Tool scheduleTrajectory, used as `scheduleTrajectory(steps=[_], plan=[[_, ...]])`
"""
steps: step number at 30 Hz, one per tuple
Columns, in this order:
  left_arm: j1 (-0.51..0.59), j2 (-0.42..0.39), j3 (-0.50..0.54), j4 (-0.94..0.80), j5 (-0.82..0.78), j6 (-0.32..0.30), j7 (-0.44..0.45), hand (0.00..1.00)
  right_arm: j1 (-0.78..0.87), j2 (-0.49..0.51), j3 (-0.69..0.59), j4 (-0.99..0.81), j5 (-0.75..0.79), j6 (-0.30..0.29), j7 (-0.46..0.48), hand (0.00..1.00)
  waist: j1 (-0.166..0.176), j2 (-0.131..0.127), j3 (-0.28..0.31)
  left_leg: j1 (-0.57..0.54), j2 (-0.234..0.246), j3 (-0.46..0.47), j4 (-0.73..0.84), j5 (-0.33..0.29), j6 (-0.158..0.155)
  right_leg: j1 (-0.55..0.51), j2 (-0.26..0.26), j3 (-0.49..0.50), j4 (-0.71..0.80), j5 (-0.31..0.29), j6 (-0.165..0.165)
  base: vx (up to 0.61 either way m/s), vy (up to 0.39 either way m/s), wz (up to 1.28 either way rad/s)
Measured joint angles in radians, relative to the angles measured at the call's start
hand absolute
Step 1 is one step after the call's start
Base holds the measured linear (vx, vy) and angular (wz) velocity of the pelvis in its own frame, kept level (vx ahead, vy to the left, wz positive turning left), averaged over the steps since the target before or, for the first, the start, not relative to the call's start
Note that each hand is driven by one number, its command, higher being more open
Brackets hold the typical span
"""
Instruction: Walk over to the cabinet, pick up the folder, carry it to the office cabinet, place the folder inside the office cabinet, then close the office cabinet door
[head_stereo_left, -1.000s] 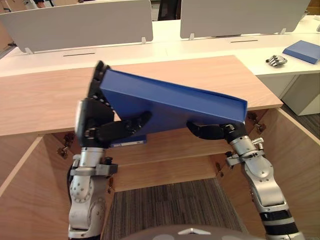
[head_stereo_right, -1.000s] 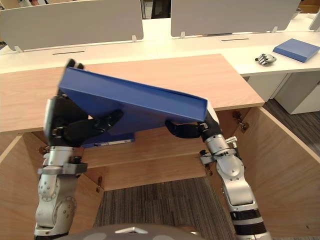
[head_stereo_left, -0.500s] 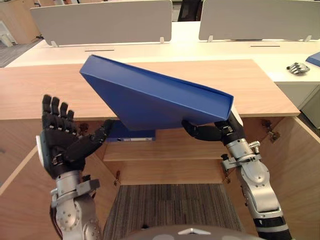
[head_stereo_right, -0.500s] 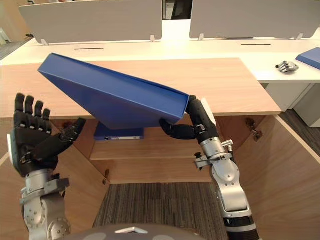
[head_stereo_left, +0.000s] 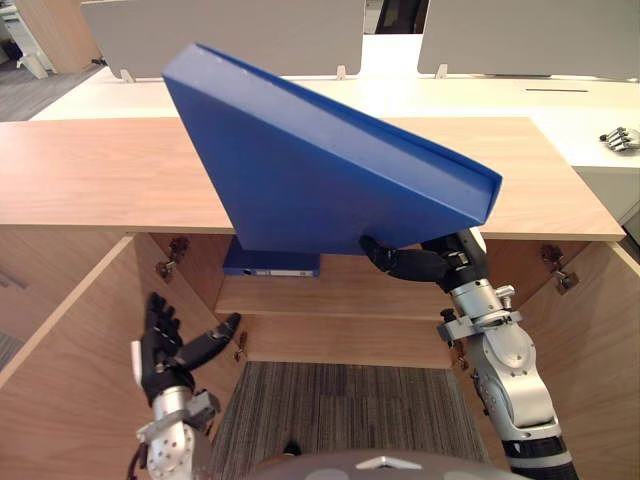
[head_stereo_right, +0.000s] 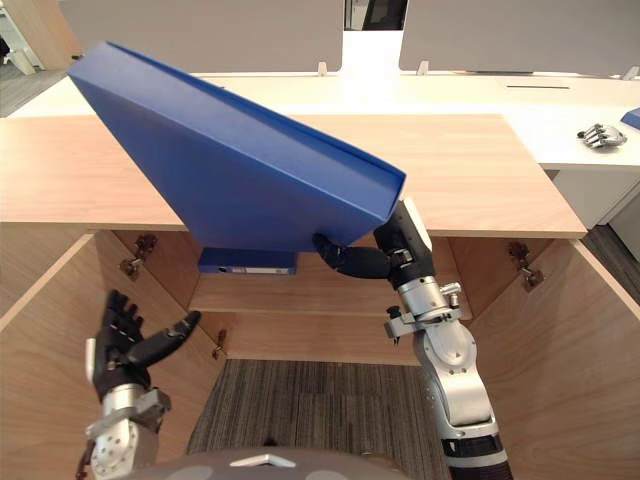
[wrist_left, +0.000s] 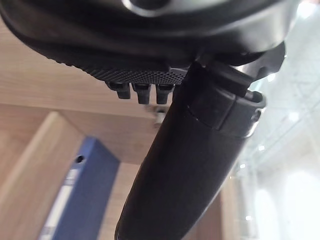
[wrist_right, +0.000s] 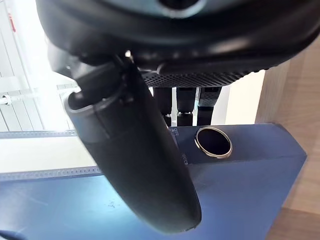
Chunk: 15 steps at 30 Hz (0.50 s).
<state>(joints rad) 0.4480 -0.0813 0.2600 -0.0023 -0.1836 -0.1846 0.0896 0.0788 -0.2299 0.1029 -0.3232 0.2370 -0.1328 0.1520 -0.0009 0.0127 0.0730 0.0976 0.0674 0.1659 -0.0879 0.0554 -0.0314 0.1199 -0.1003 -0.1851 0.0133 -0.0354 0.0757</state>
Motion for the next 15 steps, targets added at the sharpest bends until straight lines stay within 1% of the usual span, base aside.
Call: scheduleTrajectory(steps=[2,3,4,6,8,12,15], plan=[[-0.004,0.006,-0.027,0.062,0.025,0.005,-0.009,1.00,0.000,0.003,0.032,-0.009,0.029,0.000,0.001,0.00,0.000,0.000,0.000,0.004,0.002,0.008,0.000,0.002,0.003,0.001,0.001,0.006,-0.001,0.000,0.000,0.02,-0.007,-0.11],[-0.009,0.020,-0.058,0.117,0.044,0.019,-0.015,1.00,-0.001,0.006,0.059,-0.023,0.072,0.000,0.004,0.00,0.000,0.000,-0.001,0.006,0.003,0.014,0.000,0.000,0.000,0.000,0.003,0.012,-0.003,0.000,0.000,0.02,-0.005,-0.12],[-0.011,0.022,-0.064,0.129,0.048,0.021,-0.018,1.00,-0.001,0.006,0.066,-0.026,0.082,-0.001,0.005,0.00,0.000,0.000,-0.001,0.006,0.003,0.015,0.000,-0.001,-0.001,0.000,0.003,0.014,-0.003,0.000,0.000,0.02,-0.003,-0.13],[-0.035,0.044,-0.095,0.224,0.080,0.036,-0.034,1.00,-0.008,0.003,0.117,-0.039,0.123,-0.005,0.015,0.00,-0.002,-0.001,-0.002,0.009,0.006,0.024,0.000,-0.004,-0.006,-0.002,0.006,0.022,-0.005,0.000,0.000,0.01,-0.004,-0.12],[-0.057,0.051,-0.102,0.282,0.099,0.041,-0.035,1.00,-0.015,-0.005,0.163,-0.039,0.137,-0.005,0.026,0.00,-0.003,-0.001,-0.002,0.012,0.008,0.035,0.000,-0.007,-0.008,-0.006,0.009,0.033,-0.006,0.000,-0.001,0.00,-0.002,-0.18],[-0.101,0.098,-0.142,0.375,0.120,0.042,-0.046,1.00,-0.021,-0.029,0.263,-0.035,0.159,-0.005,0.068,0.00,-0.004,-0.003,-0.003,0.014,0.013,0.049,0.000,-0.010,-0.011,-0.013,0.014,0.048,-0.008,0.001,-0.002,-0.01,-0.003,-0.11],[-0.133,0.120,-0.161,0.430,0.138,0.042,-0.043,1.00,-0.029,-0.057,0.305,-0.018,0.159,-0.005,0.087,0.00,-0.003,-0.004,-0.004,0.019,0.013,0.056,0.000,-0.012,-0.010,-0.012,0.014,0.054,-0.008,0.002,-0.003,-0.01,0.005,-0.09]])
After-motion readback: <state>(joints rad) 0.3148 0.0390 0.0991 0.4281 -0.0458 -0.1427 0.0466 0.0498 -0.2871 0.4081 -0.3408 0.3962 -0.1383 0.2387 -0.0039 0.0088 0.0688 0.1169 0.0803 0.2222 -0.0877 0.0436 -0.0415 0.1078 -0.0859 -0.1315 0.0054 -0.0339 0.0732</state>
